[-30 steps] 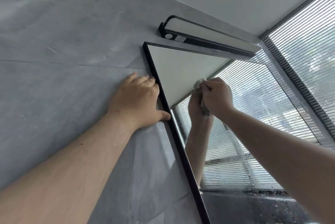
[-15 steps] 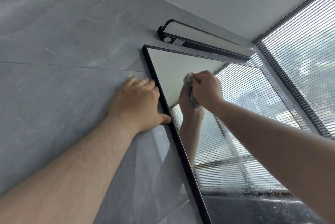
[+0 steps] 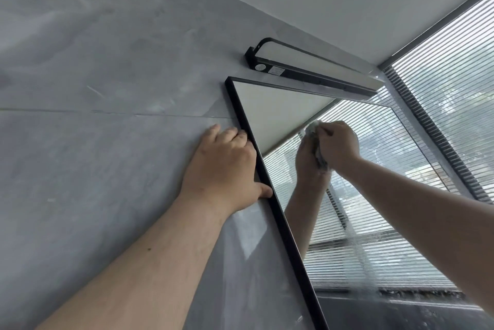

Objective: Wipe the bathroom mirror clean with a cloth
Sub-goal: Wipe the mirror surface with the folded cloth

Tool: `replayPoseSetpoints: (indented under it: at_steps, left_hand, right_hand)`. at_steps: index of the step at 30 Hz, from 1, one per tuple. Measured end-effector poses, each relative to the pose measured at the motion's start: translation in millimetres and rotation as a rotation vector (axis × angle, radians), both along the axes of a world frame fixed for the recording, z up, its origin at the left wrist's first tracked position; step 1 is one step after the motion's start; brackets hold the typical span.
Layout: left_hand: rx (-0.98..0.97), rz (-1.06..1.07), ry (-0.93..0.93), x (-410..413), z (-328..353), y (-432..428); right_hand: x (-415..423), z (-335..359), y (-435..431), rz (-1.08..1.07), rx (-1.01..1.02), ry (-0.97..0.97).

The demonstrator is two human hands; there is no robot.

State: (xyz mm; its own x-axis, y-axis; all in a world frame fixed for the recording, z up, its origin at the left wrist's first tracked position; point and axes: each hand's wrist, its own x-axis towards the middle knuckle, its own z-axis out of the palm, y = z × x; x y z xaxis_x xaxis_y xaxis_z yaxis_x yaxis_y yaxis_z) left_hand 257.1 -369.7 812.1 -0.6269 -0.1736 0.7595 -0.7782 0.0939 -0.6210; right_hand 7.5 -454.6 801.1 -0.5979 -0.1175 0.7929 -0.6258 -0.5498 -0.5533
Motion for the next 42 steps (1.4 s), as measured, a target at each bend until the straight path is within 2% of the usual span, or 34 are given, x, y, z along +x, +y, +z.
replayPoseSetpoints:
  at_steps: [3, 11, 22, 30, 38, 42]
  left_hand:
    - [-0.001, 0.000, -0.004, 0.5, -1.3, 1.6]
    - [-0.006, -0.023, -0.008, 1.6, -3.4, 3.3]
    - [0.007, -0.094, 0.018, 2.2, -0.8, -1.8]
    - [0.025, -0.092, 0.029, 1.1, 3.0, -0.3]
    - [0.022, -0.035, 0.024, -2.0, 3.5, 3.0]
    - [0.074, 0.009, 0.045, -1.4, 21.8, 12.3]
  right_hand:
    - [35.9, 16.3, 18.7, 0.080, -0.085, 0.131]
    - [97.4, 31.1, 43.0, 0.055, -0.181, 0.352]
    - [30.5, -1.2, 7.2, -0.051, -0.016, 0.022]
    - [29.0, 3.4, 8.9, -0.023, -0.019, -0.006]
    - [92.7, 57.0, 39.3, 0.081, -0.191, 0.318]
    - [93.6, 73.6, 47.8, 0.100, -0.178, 0.375]
